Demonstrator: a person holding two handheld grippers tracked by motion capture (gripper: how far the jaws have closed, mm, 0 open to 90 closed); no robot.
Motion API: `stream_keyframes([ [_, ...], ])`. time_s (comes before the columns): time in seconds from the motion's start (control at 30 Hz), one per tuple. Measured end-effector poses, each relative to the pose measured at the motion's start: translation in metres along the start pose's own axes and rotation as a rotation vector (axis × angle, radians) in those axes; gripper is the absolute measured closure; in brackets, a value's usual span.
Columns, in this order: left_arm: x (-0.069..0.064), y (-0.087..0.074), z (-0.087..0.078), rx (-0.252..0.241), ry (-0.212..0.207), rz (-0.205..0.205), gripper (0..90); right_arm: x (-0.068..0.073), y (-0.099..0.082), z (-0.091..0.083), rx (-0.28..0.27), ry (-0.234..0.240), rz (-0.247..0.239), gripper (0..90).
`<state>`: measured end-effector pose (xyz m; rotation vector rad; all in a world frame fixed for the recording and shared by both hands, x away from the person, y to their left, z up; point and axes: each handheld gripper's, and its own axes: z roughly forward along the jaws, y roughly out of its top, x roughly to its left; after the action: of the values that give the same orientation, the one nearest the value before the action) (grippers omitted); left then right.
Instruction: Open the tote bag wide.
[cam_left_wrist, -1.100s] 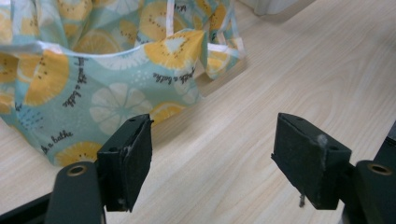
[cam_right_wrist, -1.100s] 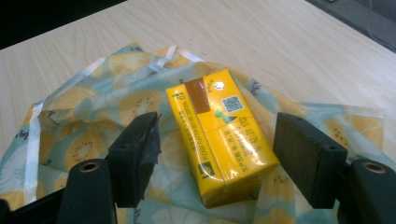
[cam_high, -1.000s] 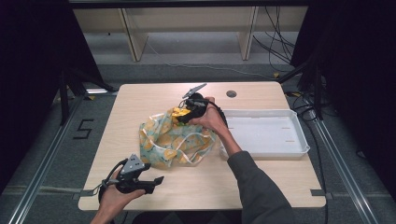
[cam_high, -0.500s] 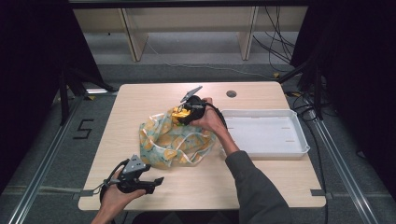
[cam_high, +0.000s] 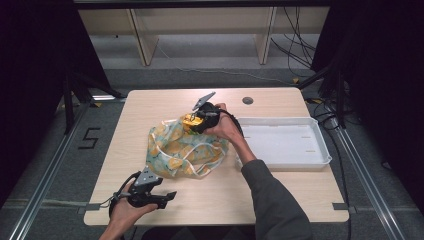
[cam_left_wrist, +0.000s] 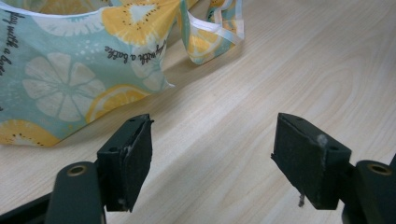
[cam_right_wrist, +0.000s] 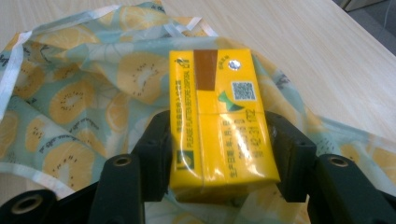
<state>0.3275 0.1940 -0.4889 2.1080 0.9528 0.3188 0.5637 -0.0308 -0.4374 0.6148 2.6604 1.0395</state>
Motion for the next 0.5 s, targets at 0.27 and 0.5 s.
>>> stream_keyframes([
  [0.27, 0.0002, -0.0014, 0.0015, 0.008, -0.003, -0.002, 28.1, -0.0002, 0.0034, 0.0052, -0.014, 0.002, -0.038, 50.1],
  [0.5, 0.001, -0.0021, 0.0023, 0.019, -0.011, 0.019, 28.1, -0.0009, 0.0028, 0.0043, -0.021, 0.012, -0.052, 51.0],
])
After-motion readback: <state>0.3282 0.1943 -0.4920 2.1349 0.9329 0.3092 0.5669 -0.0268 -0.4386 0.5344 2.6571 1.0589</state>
